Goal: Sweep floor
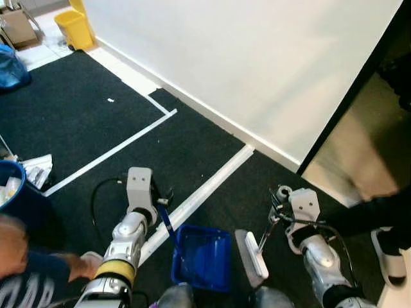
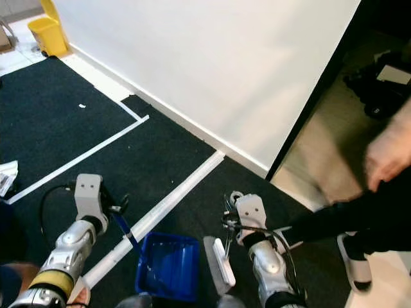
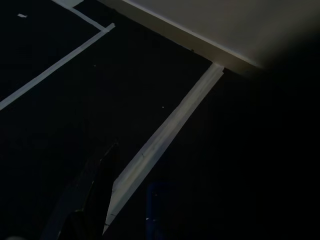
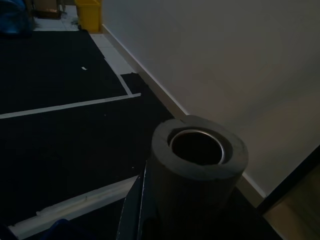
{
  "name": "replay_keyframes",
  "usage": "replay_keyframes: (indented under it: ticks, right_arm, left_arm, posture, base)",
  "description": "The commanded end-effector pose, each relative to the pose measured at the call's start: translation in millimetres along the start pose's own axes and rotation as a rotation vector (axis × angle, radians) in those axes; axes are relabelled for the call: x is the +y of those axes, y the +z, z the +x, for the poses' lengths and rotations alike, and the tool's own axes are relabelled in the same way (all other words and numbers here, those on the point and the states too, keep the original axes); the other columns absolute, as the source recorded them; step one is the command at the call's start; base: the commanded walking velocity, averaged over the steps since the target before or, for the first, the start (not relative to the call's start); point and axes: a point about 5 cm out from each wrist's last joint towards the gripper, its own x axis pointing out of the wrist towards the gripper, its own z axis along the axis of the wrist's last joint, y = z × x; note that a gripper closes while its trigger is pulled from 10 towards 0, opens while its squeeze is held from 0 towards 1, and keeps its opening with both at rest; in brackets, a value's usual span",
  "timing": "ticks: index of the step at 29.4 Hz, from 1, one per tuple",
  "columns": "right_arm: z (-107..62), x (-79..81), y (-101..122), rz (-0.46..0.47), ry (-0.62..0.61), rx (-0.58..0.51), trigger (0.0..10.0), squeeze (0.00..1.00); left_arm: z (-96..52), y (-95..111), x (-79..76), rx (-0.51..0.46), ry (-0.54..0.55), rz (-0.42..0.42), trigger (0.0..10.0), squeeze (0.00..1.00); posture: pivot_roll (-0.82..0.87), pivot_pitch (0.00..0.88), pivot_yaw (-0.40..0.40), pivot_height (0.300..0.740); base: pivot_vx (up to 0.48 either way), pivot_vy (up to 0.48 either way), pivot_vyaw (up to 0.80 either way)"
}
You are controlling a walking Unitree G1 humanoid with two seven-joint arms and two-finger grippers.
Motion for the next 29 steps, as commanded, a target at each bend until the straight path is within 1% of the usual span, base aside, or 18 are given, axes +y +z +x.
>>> replay_keyframes:
  ticks: [1, 3, 4, 5, 6, 7, 8, 9, 10, 11, 15, 18, 20, 23, 25, 29]
  right_arm:
    - [-17.3, 7.3, -30.8, 0.029, 0.026, 0.165, 10.0, 0.0]
    - [-17.1, 7.2, -30.6, 0.029, 0.026, 0.165, 10.0, 0.0]
    - [-17.0, 7.1, -30.5, 0.029, 0.025, 0.164, 10.0, 0.0]
    - [-16.7, 6.9, -30.2, 0.03, 0.024, 0.163, 10.0, 0.0]
    - [-16.7, 6.9, -30.2, 0.03, 0.024, 0.163, 10.0, 0.0]
    - [-16.6, 6.8, -30.1, 0.029, 0.024, 0.163, 10.0, 0.0]
    - [-16.5, 6.7, -29.9, 0.029, 0.024, 0.163, 10.0, 0.0]
    - [-16.5, 6.7, -29.9, 0.029, 0.024, 0.163, 10.0, 0.0]
    - [-16.3, 6.5, -29.7, 0.029, 0.024, 0.163, 10.0, 0.0]
    - [-16.1, 6.2, -29.5, 0.028, 0.024, 0.163, 10.0, 0.0]
    - [-15.8, 5.7, -29.1, 0.028, 0.023, 0.162, 10.0, 0.0]
    - [-15.5, 5.4, -28.9, 0.029, 0.021, 0.162, 10.0, 0.0]
    - [-15.2, 4.7, -28.5, 0.029, 0.02, 0.161, 10.0, 0.0]
    - [-15.1, 4.5, -28.3, 0.029, 0.02, 0.161, 10.0, 0.0]
    - [-15.0, 4.5, -28.3, 0.03, 0.019, 0.161, 10.0, 0.0]
    - [-15.6, 4.3, -28.6, 0.031, 0.017, 0.16, 10.0, 0.0]
  left_arm:
    - [2.0, -0.5, -4.7, 0.004, -0.015, 0.014, 7.4, 0.0]
    - [2.7, 0.0, -4.5, 0.003, -0.014, 0.015, 7.4, 0.0]
    - [3.2, 0.7, -4.0, 0.002, -0.012, 0.015, 5.1, 0.0]
    - [4.8, 2.2, -3.0, -0.001, -0.011, 0.019, 4.4, 0.0]
    - [4.8, 2.2, -3.0, -0.001, -0.011, 0.019, 4.4, 0.0]
    - [5.2, 2.9, -2.4, -0.003, -0.01, 0.023, 4.1, 0.0]
    - [5.7, 3.3, -1.9, -0.004, -0.008, 0.027, 3.1, 0.0]
    - [5.7, 3.3, -1.9, -0.004, -0.008, 0.027, 3.1, 0.0]
    - [6.0, 3.4, -1.5, -0.004, -0.006, 0.033, 2.2, 0.0]
    - [6.1, 2.7, -0.8, 0.001, 0.001, 0.038, 0.0, 0.0]
    - [5.3, -2.4, 1.1, 0.028, 0.022, 0.056, 0.0, 0.0]
    - [4.7, -4.3, 1.7, 0.032, 0.029, 0.051, 0.0, 0.0]
    - [4.5, -4.0, 0.3, 0.018, 0.012, 0.056, 0.0, 0.0]
    - [4.3, -4.1, 0.0, 0.019, 0.012, 0.064, 0.0, 0.0]
    - [4.2, -3.8, 0.1, 0.019, 0.016, 0.084, 0.0, 0.0]
    - [4.2, -1.3, -2.2, -0.001, 0.013, 0.098, 0.0, 0.0]
  posture:
    - [0.01, 0.052, -0.003, 0.74]
    - [0.01, 0.053, -0.003, 0.74]
    - [0.01, 0.055, -0.003, 0.74]
    - [0.01, 0.056, -0.003, 0.74]
    - [0.01, 0.056, -0.003, 0.74]
    - [0.01, 0.056, -0.003, 0.74]
    - [0.01, 0.056, -0.003, 0.74]
    - [0.01, 0.056, -0.003, 0.74]
    - [0.01, 0.056, -0.004, 0.74]
    - [0.01, 0.056, -0.004, 0.74]
    - [0.01, 0.057, -0.005, 0.74]
    - [0.01, 0.057, -0.006, 0.74]
    - [0.02, 0.06, -0.008, 0.74]
    - [0.02, 0.06, -0.008, 0.74]
    - [0.02, 0.06, -0.008, 0.74]
    - [0.02, 0.064, -0.004, 0.74]
  base:
    - [0.0, 0.0, 0.0]
    - [0.0, 0.0, 0.0]
    - [0.0, 0.0, 0.0]
    - [0.0, 0.0, 0.0]
    - [0.0, 0.0, 0.0]
    - [0.0, 0.0, 0.0]
    - [0.0, 0.0, 0.0]
    - [0.0, 0.0, 0.0]
    - [0.0, 0.0, 0.0]
    - [0.0, 0.0, 0.0]
    - [0.0, 0.0, 0.0]
    - [0.0, 0.0, 0.0]
    - [0.0, 0.0, 0.0]
    - [0.0, 0.0, 0.0]
    - [0.0, 0.0, 0.0]
    - [0.0, 0.0, 0.0]
